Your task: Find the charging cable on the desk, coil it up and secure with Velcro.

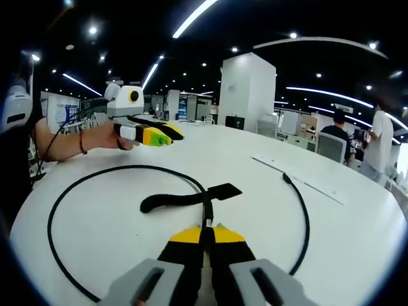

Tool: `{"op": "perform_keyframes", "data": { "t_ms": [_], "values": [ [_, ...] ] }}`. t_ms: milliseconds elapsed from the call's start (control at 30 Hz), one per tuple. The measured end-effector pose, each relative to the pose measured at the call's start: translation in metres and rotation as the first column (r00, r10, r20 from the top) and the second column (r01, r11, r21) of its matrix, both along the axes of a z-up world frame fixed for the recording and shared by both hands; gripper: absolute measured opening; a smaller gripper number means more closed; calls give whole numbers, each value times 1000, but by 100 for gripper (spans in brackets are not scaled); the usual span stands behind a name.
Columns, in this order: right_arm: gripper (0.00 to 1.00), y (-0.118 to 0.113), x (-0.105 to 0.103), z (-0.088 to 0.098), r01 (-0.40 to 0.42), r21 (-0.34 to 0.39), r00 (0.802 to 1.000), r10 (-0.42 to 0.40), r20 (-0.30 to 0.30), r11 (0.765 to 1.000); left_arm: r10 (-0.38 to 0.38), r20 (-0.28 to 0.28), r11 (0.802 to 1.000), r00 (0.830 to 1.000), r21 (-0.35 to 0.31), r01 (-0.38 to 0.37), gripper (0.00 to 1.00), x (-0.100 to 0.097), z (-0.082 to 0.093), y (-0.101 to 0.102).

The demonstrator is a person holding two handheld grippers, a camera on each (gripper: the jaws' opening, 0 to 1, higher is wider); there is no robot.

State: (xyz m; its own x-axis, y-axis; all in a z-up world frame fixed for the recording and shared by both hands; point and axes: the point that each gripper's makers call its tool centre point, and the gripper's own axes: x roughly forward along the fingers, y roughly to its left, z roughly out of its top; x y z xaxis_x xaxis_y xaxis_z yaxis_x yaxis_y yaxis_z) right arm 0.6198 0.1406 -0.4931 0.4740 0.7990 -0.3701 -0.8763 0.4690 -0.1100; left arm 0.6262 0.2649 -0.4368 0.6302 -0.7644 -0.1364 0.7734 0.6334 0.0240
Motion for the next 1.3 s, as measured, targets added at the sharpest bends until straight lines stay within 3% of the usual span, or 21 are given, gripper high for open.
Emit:
{"op": "perform_keyframes", "data": {
  "t_ms": [167,467,767,1300],
  "values": [
    [6,0,-1,0,0,0,1000,0,1,1000,11,-31,1000,999,18,-11,2,2,-15,4],
    [6,-1,-1,-1,1,0,1000,-1,1,1000,17,-78,996,997,83,-11,2,4,-30,1],
    [6,-1,1,-1,2,-1,1000,-2,1,1000,21,-85,987,996,161,-7,2,8,-43,-2],
    [6,-1,3,-1,4,-4,1000,-4,6,1000,35,-98,984,995,177,-17,2,16,-46,1]
  ]
}}
